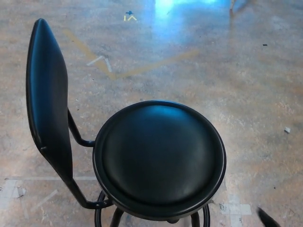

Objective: Use the right hand to rotate the back of the chair to its left.

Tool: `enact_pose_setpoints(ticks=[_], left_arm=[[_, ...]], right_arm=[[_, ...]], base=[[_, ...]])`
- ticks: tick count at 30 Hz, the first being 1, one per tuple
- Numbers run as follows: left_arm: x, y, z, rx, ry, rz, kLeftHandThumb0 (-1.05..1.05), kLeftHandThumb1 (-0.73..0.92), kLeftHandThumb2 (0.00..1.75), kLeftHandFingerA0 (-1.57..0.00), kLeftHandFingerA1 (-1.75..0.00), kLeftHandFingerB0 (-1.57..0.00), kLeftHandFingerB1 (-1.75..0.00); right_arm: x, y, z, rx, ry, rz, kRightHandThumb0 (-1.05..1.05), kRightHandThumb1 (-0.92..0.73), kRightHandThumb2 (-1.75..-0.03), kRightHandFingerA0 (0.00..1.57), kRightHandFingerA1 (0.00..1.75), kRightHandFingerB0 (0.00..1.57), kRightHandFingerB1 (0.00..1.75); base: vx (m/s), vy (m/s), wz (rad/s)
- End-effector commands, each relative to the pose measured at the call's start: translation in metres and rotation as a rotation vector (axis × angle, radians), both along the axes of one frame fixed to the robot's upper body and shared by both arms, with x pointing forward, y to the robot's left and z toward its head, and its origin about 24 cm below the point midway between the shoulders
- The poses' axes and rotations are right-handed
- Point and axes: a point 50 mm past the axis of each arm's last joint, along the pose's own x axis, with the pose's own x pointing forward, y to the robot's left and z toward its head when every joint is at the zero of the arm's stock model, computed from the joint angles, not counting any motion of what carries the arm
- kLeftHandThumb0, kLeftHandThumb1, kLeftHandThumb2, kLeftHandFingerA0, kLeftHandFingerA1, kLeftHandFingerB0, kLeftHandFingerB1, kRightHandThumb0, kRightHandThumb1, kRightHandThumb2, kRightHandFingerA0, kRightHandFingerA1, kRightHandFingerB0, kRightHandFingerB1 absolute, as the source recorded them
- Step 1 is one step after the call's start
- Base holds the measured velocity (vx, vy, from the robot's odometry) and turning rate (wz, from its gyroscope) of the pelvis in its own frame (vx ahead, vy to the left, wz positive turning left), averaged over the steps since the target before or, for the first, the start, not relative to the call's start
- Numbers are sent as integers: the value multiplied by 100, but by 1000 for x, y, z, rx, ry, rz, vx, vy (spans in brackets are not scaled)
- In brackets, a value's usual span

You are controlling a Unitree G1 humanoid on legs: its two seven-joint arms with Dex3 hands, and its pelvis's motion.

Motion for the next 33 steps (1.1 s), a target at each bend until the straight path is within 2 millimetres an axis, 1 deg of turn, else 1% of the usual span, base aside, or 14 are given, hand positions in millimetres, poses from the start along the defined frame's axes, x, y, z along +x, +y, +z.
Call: enact_pose_setpoints(ticks=[1,3,5,9,15,16,19,21,24,25,27,28,33], left_arm=[[-2,0,-1,-15,0,22,-53,57,57,-62,-52,-57,-48],[0,1,0,-12,-1,16,-53,57,57,-62,-51,-56,-48],[0,1,0,-18,-5,18,-51,56,57,-62,-51,-59,-49],[1,1,0,-11,-3,16,-52,57,57,-63,-53,-60,-49],[3,2,1,-3,-11,12,-55,57,57,-64,-53,-60,-49],[3,4,2,-5,-10,25,-54,57,57,-61,-50,-60,-49],[3,4,2,-5,-10,26,-54,57,57,-61,-50,-60,-49],[1,2,1,-11,-5,28,-55,57,57,-61,-49,-62,-49],[1,2,1,-11,-5,28,-55,57,57,-61,-49,-62,-49],[0,1,0,-9,-3,21,-56,56,57,-62,-51,-56,-48],[0,1,0,-8,-2,19,-56,56,57,-62,-51,-56,-48],[0,0,0,-7,4,11,-57,55,57,-59,-50,-53,-47],[0,0,0,-17,-4,13,-59,55,58,-59,-52,-54,-48]], right_arm=[[-27,-40,-36,10,89,-373,-66,-68,-93,0,18,0,14],[-32,-36,-46,55,151,-430,-64,-67,-92,0,16,0,14],[-37,-32,-53,87,203,-467,-63,-67,-90,0,15,0,13],[-43,-22,-62,162,258,-507,-66,-71,-92,0,11,0,9],[-42,-20,-63,181,254,-521,-68,-73,-93,0,10,0,8],[-36,-20,-61,229,218,-528,-72,-73,-94,0,6,0,4],[-36,-20,-60,237,212,-531,-72,-73,-94,0,6,0,4],[-29,-24,-56,245,168,-540,-73,-74,-95,0,6,0,5],[-29,-24,-56,247,166,-540,-73,-74,-95,0,6,0,5],[-27,-25,-54,250,150,-544,-73,-73,-95,0,7,0,5],[-26,-25,-54,251,143,-546,-73,-73,-95,0,7,0,5],[-23,-25,-53,258,135,-542,-73,-72,-94,0,6,0,4],[-23,-24,-53,254,131,-534,-72,-73,-94,0,7,0,4]], base=[[0,0,0],[0,0,0],[0,0,0],[0,0,0],[0,0,0],[0,0,0],[0,0,0],[0,0,0],[0,0,0],[0,0,0],[0,0,0],[0,0,0],[0,0,0]])
